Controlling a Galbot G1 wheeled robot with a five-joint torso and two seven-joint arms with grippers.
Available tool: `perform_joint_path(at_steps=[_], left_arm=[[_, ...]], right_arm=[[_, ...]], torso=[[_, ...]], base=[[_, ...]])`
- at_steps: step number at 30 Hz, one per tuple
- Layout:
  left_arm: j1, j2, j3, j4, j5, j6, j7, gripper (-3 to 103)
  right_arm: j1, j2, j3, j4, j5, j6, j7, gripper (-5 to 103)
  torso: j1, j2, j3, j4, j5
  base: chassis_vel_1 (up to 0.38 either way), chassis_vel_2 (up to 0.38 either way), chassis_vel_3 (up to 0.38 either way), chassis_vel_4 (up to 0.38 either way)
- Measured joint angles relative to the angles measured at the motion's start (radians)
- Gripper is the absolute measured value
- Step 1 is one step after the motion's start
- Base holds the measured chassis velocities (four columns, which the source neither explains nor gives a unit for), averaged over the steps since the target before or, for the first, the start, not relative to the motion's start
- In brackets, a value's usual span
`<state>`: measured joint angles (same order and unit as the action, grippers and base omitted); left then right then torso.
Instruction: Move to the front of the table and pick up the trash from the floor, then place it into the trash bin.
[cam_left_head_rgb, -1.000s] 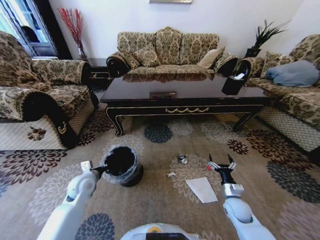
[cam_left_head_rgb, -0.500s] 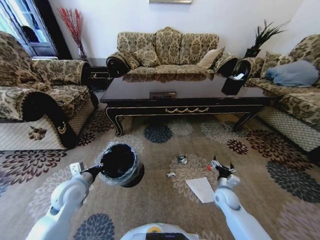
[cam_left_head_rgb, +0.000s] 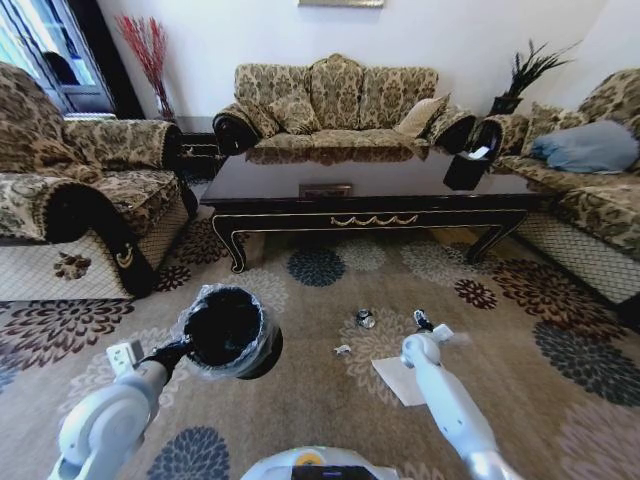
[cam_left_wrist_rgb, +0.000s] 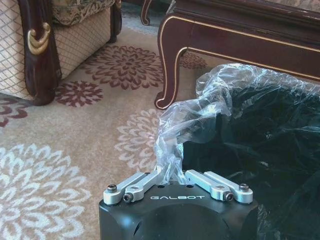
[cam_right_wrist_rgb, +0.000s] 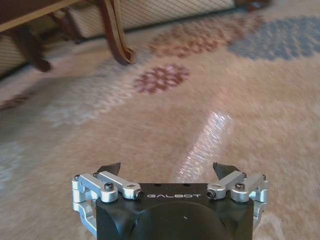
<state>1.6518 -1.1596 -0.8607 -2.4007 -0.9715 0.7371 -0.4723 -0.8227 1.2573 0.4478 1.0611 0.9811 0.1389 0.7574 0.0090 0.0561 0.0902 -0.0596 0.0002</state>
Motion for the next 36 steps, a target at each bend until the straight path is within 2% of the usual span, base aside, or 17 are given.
perform_joint_path(at_steps=[3,8,11,19,23,34,36], left_arm=[[0.011,0.000,-0.011,-0.009,-0.001,0.000,0.000,2],[0.030,0.000,-0.030,-0.023,-0.007,-0.001,0.000,2],[0.040,0.004,-0.039,-0.030,-0.014,-0.001,-0.001,2],[0.040,0.016,-0.049,-0.025,-0.028,-0.002,-0.003,2],[0.036,0.018,-0.049,-0.017,-0.032,-0.002,-0.005,2],[0.021,0.036,-0.050,-0.012,-0.053,-0.002,-0.008,2],[0.020,0.039,-0.053,-0.014,-0.060,-0.002,-0.009,2]], right_arm=[[0.037,0.005,0.015,-0.051,0.027,0.002,-0.004,100],[0.107,0.007,0.033,-0.156,0.091,0.010,-0.052,100],[0.169,0.022,0.048,-0.285,0.134,0.009,-0.084,100],[0.249,0.039,0.067,-0.465,0.124,0.018,-0.153,100],[0.290,0.044,0.095,-0.563,0.082,0.026,-0.211,100],[0.320,0.042,0.132,-0.681,0.032,0.014,-0.336,101],[0.325,0.041,0.144,-0.702,0.020,0.013,-0.355,91]], torso=[[0.000,0.000,0.000,0.0001,-0.0002],[0.000,0.000,0.000,0.0001,-0.0004],[0.000,0.000,0.000,0.0001,-0.0001],[0.000,0.000,0.000,0.0001,-0.0001],[0.000,0.000,0.000,0.0003,-0.0002],[0.000,0.000,0.000,0.0001,-0.0002],[0.000,0.000,0.000,0.0002,-0.0001]], base=[[0.000,0.000,0.000,0.000],[0.000,0.000,0.000,0.000],[0.000,0.000,0.000,0.000],[0.000,0.000,0.000,0.000],[0.000,0.000,0.000,0.000],[0.000,0.000,0.000,0.000],[0.000,0.000,0.000,0.000]])
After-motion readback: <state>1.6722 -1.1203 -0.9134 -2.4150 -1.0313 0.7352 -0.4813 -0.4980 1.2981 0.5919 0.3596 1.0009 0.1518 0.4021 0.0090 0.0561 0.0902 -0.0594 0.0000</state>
